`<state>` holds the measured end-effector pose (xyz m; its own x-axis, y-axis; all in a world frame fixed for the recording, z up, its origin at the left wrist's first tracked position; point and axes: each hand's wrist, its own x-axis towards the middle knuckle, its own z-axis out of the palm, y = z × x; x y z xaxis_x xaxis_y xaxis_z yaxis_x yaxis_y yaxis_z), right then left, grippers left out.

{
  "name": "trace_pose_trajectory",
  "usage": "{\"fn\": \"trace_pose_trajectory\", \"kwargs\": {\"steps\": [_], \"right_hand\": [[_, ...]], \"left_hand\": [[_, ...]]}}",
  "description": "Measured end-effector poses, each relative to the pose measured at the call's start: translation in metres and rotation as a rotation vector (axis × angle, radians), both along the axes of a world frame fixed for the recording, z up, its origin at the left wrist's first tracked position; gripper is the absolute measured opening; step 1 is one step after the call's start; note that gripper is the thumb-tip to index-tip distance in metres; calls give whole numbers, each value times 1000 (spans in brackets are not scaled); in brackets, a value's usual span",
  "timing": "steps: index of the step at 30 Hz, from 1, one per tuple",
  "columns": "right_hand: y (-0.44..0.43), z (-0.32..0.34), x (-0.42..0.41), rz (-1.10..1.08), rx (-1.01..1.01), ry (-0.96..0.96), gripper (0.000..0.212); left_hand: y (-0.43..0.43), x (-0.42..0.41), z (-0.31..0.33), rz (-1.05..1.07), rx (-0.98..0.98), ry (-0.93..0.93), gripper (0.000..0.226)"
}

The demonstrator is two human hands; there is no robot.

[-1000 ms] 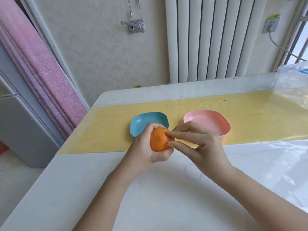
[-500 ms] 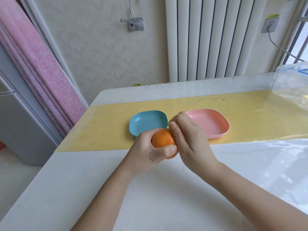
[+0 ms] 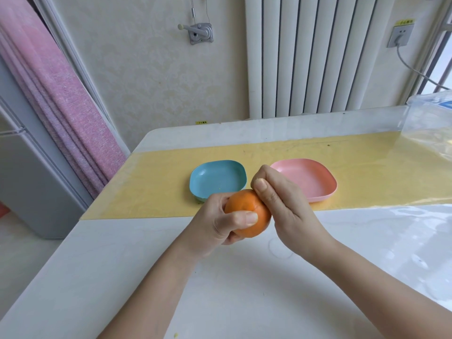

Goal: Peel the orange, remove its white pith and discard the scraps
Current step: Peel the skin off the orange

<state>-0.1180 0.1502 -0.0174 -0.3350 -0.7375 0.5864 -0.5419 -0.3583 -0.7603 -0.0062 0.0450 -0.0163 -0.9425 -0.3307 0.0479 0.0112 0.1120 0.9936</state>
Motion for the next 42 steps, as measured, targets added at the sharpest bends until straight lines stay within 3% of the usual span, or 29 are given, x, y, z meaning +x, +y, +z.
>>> {"fn": "trace_pose_trajectory", "kwargs": {"steps": [2,6,9,12,16,25,32,36,39,42], "right_hand": [[2,2,-1,52,27,-43,34],[7,-1,-2,97,23,-134,27],[7,-4,-1,-8,20,-22,19],[2,-5,3,-185,24,124,27],[-8,-4,12,-343,-42,81,35],[-8,-2,12,-268,-43,-45,32],[-4,-2,9,-167,-103,-86,33],[-4,-6,8,-185,-127,-117,33],[-5,-5,6,-269,-124,6,29],[-7,-4,5,-296,-103,52,39]], "left_hand": [[0,1,1,-25,-8,-29,65],[0,3,6,-35,-25,-44,48],[-3,2,7,82,-58,-28,43],[-2,-2,4,150,-128,-25,49],[5,-3,4,84,-56,-23,36],[15,-5,4,28,88,-2,21],[15,-4,1,21,109,2,61],[15,-5,3,50,81,9,49],[14,-6,4,160,16,34,37],[16,-7,3,158,18,37,35]]}}
